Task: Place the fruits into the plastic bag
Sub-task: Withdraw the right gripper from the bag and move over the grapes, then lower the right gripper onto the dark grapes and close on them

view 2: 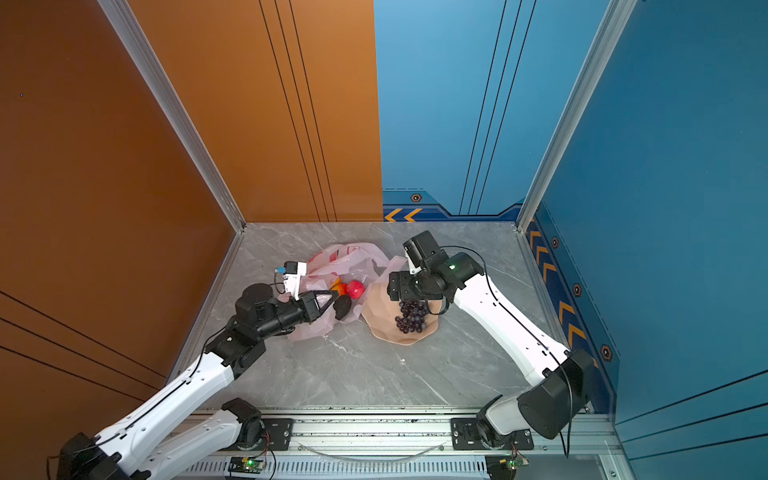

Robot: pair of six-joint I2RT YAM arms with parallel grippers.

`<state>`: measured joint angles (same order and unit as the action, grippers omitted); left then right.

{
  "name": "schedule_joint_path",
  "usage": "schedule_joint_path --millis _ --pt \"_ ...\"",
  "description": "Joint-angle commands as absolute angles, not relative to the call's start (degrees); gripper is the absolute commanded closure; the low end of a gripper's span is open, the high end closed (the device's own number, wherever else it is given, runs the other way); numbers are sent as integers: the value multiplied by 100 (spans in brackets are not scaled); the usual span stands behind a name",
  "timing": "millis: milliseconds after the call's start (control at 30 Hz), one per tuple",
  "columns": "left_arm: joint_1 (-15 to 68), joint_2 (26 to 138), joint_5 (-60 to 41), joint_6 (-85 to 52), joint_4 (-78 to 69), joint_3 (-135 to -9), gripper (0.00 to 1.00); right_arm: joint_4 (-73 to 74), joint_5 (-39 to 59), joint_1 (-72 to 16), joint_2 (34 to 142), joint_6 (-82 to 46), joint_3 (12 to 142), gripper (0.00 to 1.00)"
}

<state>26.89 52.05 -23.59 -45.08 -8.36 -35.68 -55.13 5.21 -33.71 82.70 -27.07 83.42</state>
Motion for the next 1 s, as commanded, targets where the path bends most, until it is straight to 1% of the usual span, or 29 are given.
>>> schedule_joint_path --millis 0,267,567,967 --pt "2637 5119 -2327 -4518 -853 -3553 100 -6063 159 -3290 8307 -2575 8089 7" --pt "2637 5066 -2326 -4518 -824 -3569 100 -5862 146 -3236 8681 -2691 7546 7" --pt "2637 5115 -2349 -4501 -826 -3584 100 -4927 280 -3136 8974 -3035 6800 12" --pt "2628 5100 -2380 -4518 -850 -3589 100 -4098 240 -3016 9711 -3240 6705 19"
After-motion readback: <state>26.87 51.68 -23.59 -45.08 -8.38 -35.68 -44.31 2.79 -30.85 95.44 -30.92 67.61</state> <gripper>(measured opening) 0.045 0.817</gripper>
